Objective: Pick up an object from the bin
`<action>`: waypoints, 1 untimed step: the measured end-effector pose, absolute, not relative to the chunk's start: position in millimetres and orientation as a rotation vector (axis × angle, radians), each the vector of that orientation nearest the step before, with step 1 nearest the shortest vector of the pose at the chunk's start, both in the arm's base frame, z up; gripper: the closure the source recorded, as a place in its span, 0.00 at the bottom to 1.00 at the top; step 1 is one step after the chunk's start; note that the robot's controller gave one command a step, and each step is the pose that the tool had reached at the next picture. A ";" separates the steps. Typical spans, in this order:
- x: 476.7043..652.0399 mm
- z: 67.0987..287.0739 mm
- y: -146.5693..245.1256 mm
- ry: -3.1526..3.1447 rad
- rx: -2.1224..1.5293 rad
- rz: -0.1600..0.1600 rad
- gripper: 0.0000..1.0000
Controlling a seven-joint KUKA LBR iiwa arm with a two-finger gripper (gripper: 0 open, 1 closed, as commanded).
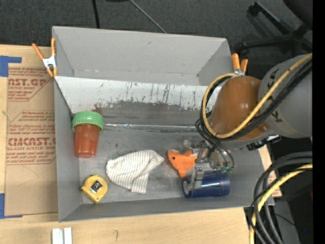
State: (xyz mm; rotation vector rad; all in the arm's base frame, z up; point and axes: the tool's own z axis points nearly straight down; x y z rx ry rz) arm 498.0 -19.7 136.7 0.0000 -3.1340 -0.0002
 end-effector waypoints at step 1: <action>500.0 140.9 -19.8 -3.142 0.000 0.001 0.00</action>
Offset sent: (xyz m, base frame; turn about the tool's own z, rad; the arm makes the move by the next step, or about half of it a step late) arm 0.0369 -0.0511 -0.0667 -0.1197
